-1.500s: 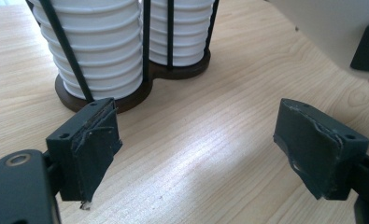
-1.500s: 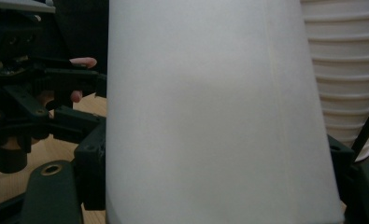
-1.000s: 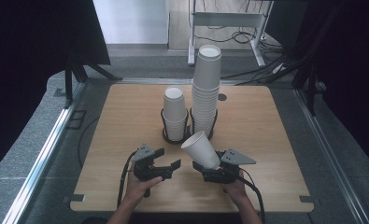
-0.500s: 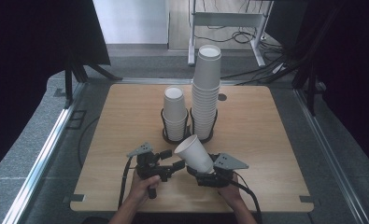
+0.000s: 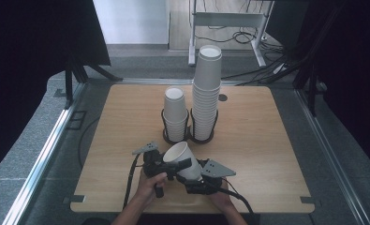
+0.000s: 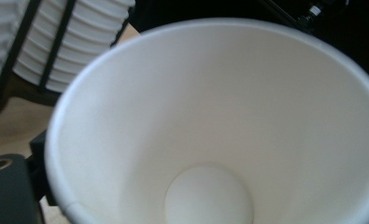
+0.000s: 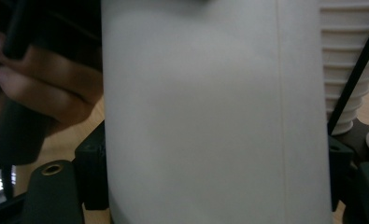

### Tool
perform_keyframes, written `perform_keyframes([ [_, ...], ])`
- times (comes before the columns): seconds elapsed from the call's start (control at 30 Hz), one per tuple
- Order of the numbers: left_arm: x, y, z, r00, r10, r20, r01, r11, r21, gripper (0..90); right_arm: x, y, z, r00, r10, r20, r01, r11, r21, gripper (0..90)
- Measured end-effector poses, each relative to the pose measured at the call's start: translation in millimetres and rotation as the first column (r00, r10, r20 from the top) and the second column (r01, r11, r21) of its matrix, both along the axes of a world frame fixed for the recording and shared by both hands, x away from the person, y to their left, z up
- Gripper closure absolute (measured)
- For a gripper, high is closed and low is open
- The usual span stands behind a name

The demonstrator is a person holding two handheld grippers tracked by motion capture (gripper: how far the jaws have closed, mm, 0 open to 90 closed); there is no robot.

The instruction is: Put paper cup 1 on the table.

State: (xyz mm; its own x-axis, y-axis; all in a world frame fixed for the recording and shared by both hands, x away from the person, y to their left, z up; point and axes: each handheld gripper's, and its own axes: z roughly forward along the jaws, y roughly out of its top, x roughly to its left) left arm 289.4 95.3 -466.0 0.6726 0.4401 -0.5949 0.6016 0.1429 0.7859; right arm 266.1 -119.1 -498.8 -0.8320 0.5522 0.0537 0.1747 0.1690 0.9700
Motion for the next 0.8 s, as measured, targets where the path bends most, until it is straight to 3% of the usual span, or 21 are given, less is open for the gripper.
perform_keyframes([
  [0.47, -2.8, -2.6, -1.0, 0.9986, 0.014, 0.051, -0.016, 0.999, 0.041, 12.9, 1.9, 1.1, -4.4, 0.9998, -0.001, -0.019, 0.001, 1.0, -0.026, 21.7],
  [0.6, -9.8, -5.4, 5.2, 0.9911, 0.041, 0.126, -0.053, 0.9946, 0.089, 13.0, 2.6, 0.3, -3.9, 0.9998, -0.003, -0.02, 0.003, 0.999, -0.032, 20.4],
  [0.8, -9.6, 0.8, 9.6, 0.9903, 0.052, 0.129, -0.061, 0.9957, 0.069, 12.9, 5.0, 1.8, -9.3, 0.9987, 0.003, -0.05, -0.008, 0.995, -0.104, 14.6],
])
